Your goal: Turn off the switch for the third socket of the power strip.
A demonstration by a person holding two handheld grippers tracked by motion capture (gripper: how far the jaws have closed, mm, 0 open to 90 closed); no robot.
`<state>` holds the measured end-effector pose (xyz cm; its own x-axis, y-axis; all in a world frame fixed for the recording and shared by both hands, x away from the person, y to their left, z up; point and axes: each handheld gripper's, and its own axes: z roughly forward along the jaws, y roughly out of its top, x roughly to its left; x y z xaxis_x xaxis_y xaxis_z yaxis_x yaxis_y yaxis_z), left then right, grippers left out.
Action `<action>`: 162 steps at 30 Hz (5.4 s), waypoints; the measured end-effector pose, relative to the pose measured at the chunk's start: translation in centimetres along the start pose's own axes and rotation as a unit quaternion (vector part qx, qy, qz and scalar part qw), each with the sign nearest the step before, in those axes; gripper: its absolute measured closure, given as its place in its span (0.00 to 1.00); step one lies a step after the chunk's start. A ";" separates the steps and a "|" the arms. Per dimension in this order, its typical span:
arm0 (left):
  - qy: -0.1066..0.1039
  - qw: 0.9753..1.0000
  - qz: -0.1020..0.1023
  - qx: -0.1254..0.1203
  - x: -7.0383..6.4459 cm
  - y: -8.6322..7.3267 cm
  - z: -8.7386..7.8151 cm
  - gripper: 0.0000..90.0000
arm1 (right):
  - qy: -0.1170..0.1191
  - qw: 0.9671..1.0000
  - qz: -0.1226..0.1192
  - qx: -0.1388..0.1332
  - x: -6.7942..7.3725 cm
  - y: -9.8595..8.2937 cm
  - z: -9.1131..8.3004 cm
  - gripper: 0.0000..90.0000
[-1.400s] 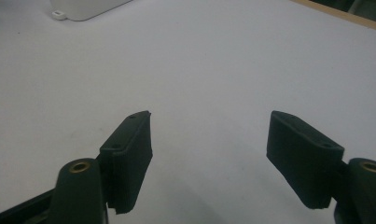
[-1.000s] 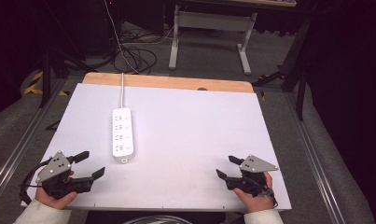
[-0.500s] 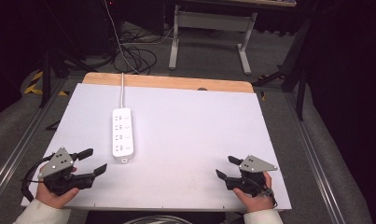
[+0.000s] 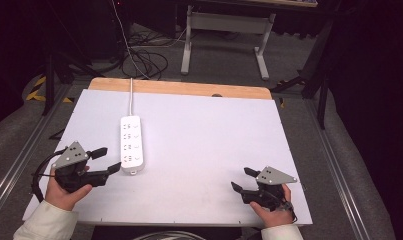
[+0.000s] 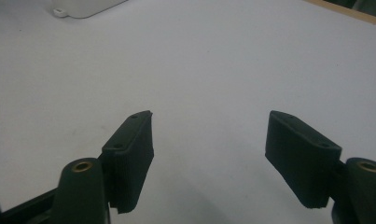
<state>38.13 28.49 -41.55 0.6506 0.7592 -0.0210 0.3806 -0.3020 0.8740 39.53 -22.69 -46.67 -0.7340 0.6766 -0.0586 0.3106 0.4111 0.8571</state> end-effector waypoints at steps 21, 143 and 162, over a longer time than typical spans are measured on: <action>0.005 1.000 -0.009 0.020 1.4 2.6 3.0 0.37 | 0.005 1.000 0.001 0.003 0.0 -0.1 0.1 0.36; 0.022 0.996 -0.019 0.081 4.2 0.1 11.8 1.00 | 0.019 1.000 -0.008 0.010 0.2 -0.1 0.4 0.37; 0.045 0.994 0.001 0.103 3.2 0.5 12.0 1.00 | 0.019 1.000 -0.007 0.015 0.1 -0.1 0.5 0.37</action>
<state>48.34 23.87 -47.01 0.5941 0.8037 0.0325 0.5111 -0.4084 0.7563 39.67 -22.35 -47.03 -0.7602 0.6477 -0.0512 0.3172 0.4387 0.8408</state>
